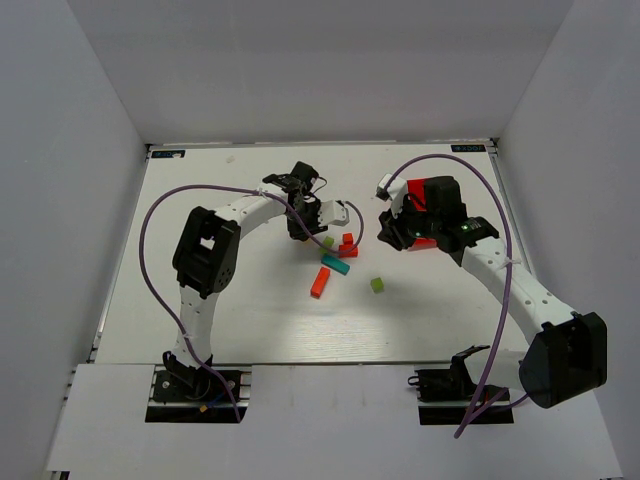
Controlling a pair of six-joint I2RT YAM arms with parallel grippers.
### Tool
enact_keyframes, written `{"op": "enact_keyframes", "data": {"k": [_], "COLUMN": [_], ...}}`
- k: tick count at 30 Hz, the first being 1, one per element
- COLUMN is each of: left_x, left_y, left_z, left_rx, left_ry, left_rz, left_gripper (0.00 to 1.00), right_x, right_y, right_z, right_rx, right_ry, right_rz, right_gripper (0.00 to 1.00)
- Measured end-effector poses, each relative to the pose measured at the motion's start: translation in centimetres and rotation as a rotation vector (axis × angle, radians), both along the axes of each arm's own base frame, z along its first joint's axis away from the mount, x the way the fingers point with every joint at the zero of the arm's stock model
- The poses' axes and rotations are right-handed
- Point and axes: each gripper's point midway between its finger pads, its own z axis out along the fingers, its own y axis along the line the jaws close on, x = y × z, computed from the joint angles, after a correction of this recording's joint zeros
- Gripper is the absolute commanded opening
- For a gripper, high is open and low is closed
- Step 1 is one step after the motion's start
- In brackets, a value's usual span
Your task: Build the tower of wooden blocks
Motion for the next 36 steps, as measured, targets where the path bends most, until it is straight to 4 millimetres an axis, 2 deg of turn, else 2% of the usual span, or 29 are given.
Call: {"op": "enact_keyframes", "data": {"k": [20,36], "left_x": [-0.42,-0.43], "left_y": [-0.43,-0.33], "left_z": [0.03,-0.08], "left_rx": [-0.029,-0.023], "left_ry": [0.016,0.013], "left_rz": [-0.056,-0.063], "left_gripper": [0.00,0.19], "right_x": [0.03,0.03], "right_y": [-0.03,-0.03], "right_z": [-0.01,-0.01], "right_rx": [-0.002,-0.002], "right_ry": [-0.001,-0.001], "right_rz": [-0.001,-0.001], "right_gripper": [0.39,0.39]}}
